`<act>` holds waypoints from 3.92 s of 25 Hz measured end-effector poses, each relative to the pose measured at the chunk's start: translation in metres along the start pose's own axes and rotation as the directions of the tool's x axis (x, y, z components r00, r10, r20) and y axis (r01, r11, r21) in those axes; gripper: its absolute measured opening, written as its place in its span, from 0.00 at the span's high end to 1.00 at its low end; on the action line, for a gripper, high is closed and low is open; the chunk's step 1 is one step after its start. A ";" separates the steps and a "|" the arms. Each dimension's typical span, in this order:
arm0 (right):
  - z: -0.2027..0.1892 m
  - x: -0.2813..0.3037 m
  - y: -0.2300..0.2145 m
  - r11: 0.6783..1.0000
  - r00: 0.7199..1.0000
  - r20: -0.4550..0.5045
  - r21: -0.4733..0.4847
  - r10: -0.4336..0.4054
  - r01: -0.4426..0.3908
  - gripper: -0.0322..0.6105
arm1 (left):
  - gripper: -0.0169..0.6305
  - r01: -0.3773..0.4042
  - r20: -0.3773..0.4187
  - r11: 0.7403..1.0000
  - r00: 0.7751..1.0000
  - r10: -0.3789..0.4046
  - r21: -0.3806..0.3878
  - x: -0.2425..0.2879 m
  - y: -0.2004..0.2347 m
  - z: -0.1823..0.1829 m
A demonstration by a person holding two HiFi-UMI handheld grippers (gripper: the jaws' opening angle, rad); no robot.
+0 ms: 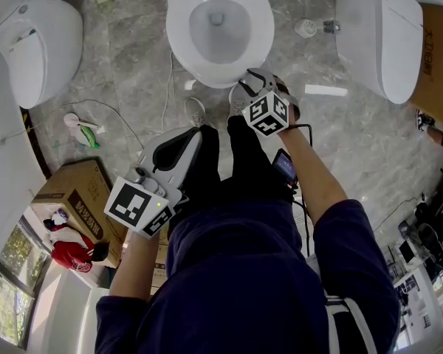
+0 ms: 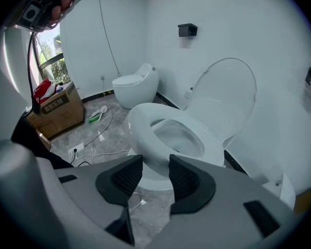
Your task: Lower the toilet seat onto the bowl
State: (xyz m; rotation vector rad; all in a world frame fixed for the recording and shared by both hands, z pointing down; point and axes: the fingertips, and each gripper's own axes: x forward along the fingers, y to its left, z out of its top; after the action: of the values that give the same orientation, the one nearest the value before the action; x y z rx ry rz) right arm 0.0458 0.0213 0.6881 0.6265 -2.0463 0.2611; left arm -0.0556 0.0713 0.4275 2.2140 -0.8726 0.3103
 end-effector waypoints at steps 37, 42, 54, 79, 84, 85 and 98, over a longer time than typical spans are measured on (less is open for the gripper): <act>-0.076 0.075 0.041 0.990 0.980 -0.156 0.077 0.126 -0.115 0.80 | 0.98 0.006 -0.044 1.000 0.999 -0.007 -0.029 0.020 0.023 -0.034; -0.086 0.087 0.044 0.988 0.975 -0.179 0.096 0.134 -0.118 0.81 | 0.98 -0.004 -0.054 0.999 0.999 0.002 -0.047 0.017 0.030 -0.043; -0.105 0.110 0.048 0.985 0.961 -0.233 0.113 0.152 -0.128 0.83 | 0.98 -0.018 -0.063 0.997 0.998 0.013 -0.074 0.019 0.049 -0.047; -0.115 0.142 0.045 0.984 0.953 -0.266 0.142 0.143 -0.108 0.83 | 0.98 -0.019 -0.090 0.994 0.996 0.009 -0.108 0.020 0.058 -0.066; -0.123 0.146 0.045 0.981 0.952 -0.272 0.164 0.142 -0.099 0.83 | 0.98 -0.026 -0.101 0.993 0.995 0.014 -0.115 0.020 0.063 -0.071; -0.124 0.146 0.045 0.981 0.952 -0.274 0.169 0.139 -0.095 0.83 | 0.98 -0.026 -0.104 0.993 0.994 0.014 -0.115 0.019 0.063 -0.072; -0.126 0.154 0.044 0.980 0.954 -0.265 0.178 0.140 -0.094 0.84 | 0.98 -0.015 -0.118 0.993 0.993 0.001 -0.118 0.028 0.068 -0.077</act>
State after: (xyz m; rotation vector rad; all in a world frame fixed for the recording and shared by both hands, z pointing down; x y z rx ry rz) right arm 0.0501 0.0614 0.8881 0.5346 -1.8054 0.5602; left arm -0.0776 0.0769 0.5318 2.0611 -0.8152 0.3789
